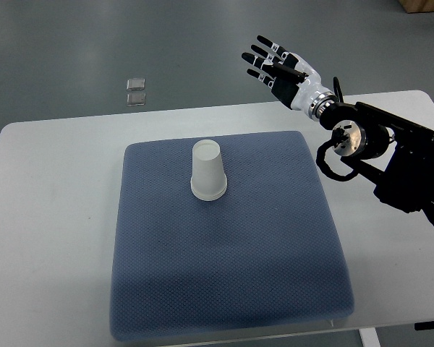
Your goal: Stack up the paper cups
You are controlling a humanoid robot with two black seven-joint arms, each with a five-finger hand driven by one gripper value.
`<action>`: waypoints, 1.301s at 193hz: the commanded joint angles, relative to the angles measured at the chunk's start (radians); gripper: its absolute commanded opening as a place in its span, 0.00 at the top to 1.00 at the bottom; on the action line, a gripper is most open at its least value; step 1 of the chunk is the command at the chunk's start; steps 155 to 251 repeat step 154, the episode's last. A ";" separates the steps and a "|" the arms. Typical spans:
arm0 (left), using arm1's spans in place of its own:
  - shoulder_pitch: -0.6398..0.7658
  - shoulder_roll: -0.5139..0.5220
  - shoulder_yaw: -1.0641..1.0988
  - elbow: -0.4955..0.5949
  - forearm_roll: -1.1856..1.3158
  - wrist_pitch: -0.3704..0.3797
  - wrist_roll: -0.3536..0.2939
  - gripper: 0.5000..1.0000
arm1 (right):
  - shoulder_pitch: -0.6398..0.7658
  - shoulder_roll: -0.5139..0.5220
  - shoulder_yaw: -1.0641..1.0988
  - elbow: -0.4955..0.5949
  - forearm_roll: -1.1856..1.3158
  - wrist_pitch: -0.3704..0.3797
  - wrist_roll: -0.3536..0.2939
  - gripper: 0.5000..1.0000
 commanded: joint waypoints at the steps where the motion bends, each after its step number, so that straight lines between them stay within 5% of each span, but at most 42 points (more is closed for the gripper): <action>1: 0.000 0.000 0.000 0.000 0.000 0.000 0.000 0.00 | -0.058 0.001 0.043 -0.003 -0.002 0.037 0.040 0.17; 79: 0.000 0.000 0.001 -0.001 0.000 0.000 0.000 0.00 | -0.195 0.003 0.145 -0.043 -0.013 0.158 0.088 0.17; 251: 0.000 0.000 0.003 -0.001 0.000 -0.034 0.000 0.00 | -0.232 0.003 0.141 -0.066 -0.023 0.191 0.095 0.17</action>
